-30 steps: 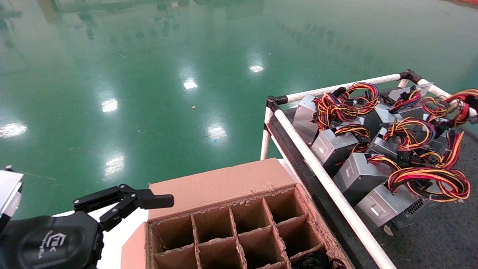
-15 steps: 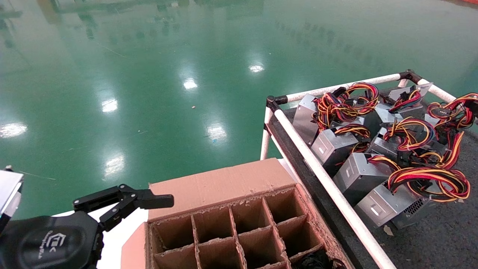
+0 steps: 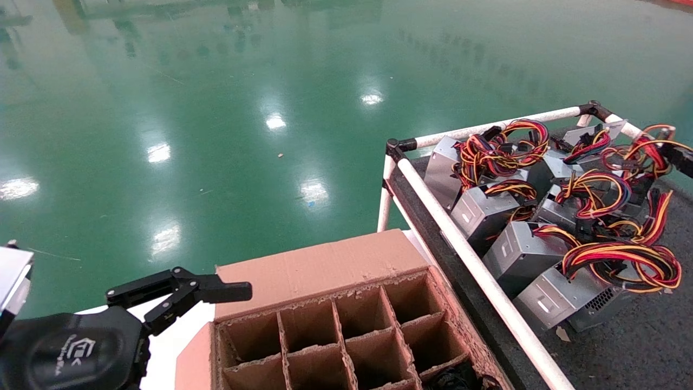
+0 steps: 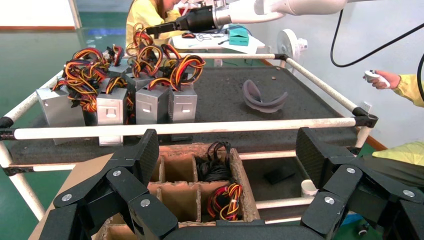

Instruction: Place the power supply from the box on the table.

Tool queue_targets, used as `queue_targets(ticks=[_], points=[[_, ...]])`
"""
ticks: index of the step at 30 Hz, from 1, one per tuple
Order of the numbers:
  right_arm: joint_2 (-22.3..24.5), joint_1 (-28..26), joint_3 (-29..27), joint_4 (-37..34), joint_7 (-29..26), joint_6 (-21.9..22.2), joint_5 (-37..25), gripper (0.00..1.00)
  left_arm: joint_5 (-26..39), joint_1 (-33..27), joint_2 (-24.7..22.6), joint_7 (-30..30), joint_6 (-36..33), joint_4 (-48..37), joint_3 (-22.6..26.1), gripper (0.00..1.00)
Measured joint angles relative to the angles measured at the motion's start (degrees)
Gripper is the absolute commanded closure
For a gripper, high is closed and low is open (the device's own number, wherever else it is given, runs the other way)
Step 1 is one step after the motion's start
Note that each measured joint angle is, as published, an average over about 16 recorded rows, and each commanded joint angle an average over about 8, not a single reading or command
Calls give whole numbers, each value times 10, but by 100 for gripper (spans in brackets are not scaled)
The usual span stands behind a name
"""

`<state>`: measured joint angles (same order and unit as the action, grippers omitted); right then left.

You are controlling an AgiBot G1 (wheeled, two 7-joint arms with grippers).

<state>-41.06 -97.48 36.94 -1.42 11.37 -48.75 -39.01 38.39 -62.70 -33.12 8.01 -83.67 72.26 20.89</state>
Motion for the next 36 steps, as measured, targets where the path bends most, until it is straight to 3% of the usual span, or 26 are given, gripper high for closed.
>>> queue_targets(ticks=[12, 24, 36], points=[[13, -26, 11, 6, -26, -18, -16, 0, 0, 0, 0, 0, 0, 0, 0, 0], [-5, -59, 26, 22, -66, -30, -37, 0, 0, 0, 0, 0, 0, 0, 0, 0], [-11, -25, 7, 95, -92, -64, -41, 0, 0, 0, 0, 0, 0, 0, 0, 0]])
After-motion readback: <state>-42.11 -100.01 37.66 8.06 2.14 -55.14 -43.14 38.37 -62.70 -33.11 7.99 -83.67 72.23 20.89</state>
